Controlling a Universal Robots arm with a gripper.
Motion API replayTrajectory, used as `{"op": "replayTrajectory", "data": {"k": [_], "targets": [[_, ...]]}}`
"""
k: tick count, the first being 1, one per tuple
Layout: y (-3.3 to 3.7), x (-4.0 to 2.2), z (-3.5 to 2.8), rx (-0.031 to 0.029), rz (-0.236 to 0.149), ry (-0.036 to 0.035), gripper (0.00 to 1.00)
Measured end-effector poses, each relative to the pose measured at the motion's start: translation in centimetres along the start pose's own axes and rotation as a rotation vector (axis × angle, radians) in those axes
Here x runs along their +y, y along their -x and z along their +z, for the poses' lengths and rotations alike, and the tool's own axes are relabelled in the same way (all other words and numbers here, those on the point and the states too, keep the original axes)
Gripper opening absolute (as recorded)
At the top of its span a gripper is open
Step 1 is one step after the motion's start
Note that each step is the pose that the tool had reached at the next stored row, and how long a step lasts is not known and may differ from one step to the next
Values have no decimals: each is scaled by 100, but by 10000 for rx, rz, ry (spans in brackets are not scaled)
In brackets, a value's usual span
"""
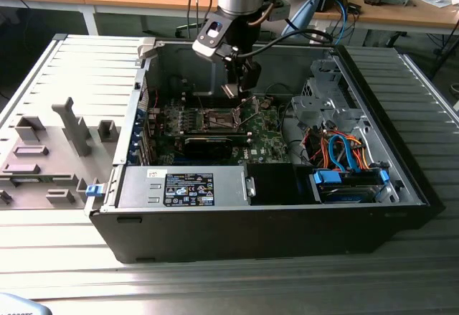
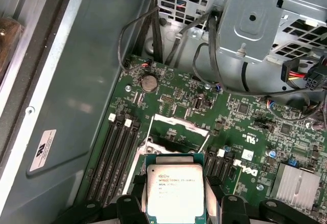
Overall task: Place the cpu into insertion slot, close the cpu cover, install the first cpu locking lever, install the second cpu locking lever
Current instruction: 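Place the cpu into insertion slot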
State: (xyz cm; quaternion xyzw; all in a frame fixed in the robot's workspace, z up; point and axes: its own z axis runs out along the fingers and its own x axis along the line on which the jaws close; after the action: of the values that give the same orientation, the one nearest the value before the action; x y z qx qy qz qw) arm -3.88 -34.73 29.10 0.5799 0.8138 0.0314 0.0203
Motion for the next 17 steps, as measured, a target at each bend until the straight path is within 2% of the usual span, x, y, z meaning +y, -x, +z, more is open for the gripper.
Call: {"op": "replayTrajectory", "data": {"k": [5, 8, 17], "targets": [[0, 0, 3, -16, 215, 1, 54], [0, -1, 10, -52, 694, 3, 54], [0, -1, 12, -63, 843, 2, 54]]}}
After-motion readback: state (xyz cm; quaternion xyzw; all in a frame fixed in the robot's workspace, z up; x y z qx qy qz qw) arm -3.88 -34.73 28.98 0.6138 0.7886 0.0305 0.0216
